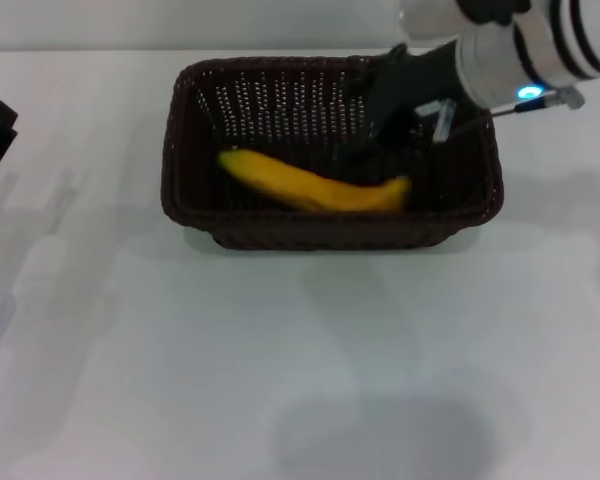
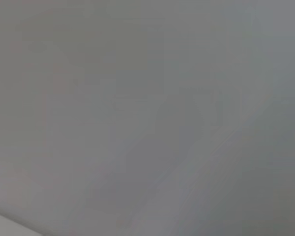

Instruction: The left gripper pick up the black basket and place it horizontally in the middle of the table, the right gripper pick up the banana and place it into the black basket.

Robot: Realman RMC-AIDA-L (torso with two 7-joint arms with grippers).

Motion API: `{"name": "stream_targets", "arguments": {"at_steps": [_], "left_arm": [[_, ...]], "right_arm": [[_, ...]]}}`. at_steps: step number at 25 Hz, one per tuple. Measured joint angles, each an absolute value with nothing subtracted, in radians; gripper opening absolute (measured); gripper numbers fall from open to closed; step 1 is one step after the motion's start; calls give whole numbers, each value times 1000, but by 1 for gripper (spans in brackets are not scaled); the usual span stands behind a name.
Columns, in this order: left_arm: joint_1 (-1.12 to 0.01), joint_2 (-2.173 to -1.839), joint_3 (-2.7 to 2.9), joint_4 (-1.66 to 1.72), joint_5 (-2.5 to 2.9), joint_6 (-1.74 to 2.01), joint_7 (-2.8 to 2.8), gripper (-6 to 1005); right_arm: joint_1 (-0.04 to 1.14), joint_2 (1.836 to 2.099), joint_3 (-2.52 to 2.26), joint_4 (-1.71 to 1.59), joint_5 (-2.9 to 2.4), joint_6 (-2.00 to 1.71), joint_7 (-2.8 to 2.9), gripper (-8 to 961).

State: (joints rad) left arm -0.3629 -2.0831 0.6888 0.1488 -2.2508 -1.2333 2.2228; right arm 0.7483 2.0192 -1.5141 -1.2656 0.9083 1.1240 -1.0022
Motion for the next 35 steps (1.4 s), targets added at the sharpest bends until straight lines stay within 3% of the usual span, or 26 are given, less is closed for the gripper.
{"name": "stream_targets", "arguments": {"at_steps": [8, 12, 15, 24, 35], "left_arm": [[-362, -2083, 686, 149, -2255, -1227, 2223, 870], [-359, -2083, 686, 141, -2267, -1226, 2227, 869], [-364, -2083, 686, 120, -2285, -1213, 2234, 868], [-369, -2083, 688, 111, -2297, -1193, 2233, 867], [-397, -2084, 695, 88, -2249, -1211, 2234, 872]], "right_arm": [[514, 2016, -1256, -1421, 1254, 1023, -1134, 876], [403, 2012, -1099, -1230, 1800, 1071, -1424, 871], [388, 2010, -980, -977, 2091, 1195, -1626, 870], [393, 2015, -654, -301, 2309, 1300, -2514, 870], [402, 2019, -646, -160, 2315, 1233, -2717, 870]]}}
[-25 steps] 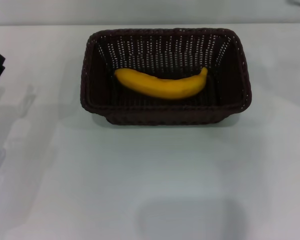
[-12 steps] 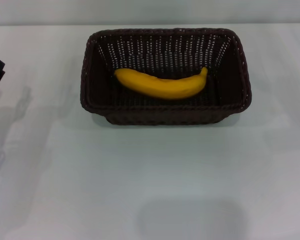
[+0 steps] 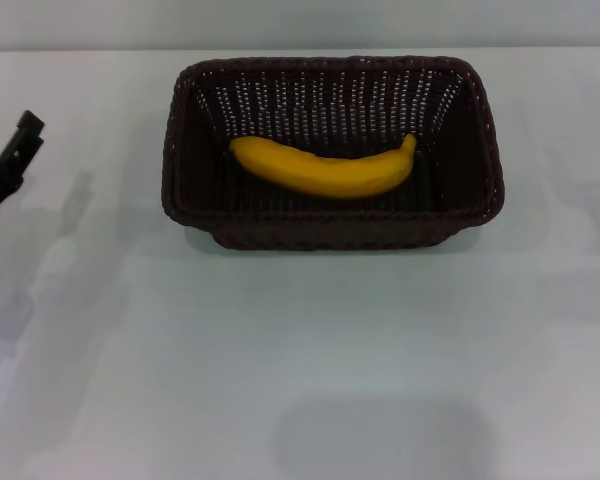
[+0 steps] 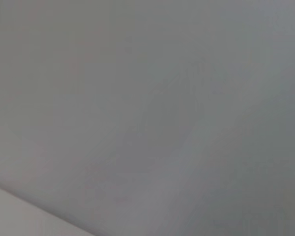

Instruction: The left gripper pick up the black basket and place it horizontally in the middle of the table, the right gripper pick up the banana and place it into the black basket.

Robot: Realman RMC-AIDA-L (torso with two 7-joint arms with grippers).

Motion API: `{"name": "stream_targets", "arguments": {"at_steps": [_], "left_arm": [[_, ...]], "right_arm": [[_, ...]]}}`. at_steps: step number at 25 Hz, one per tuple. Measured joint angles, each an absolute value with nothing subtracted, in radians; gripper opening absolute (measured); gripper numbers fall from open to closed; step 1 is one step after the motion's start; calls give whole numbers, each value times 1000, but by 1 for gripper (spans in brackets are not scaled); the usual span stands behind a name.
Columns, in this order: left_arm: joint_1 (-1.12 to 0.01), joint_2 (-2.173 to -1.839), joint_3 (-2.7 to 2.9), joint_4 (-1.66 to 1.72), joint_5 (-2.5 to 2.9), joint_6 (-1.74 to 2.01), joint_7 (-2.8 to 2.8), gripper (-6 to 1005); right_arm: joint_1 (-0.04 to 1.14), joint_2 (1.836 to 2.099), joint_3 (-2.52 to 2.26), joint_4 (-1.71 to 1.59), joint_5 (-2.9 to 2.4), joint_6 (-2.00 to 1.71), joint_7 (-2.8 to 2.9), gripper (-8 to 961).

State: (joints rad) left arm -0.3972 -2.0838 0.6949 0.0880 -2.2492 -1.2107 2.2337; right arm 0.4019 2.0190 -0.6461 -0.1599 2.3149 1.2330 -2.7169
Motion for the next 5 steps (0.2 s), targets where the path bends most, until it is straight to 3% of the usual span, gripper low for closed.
{"name": "stream_targets", "arguments": {"at_steps": [5], "left_arm": [[-404, -2088, 690, 59, -2239, -1221, 2422, 872]], "right_arm": [[399, 2019, -637, -147, 2311, 1225, -2713, 870]]}}
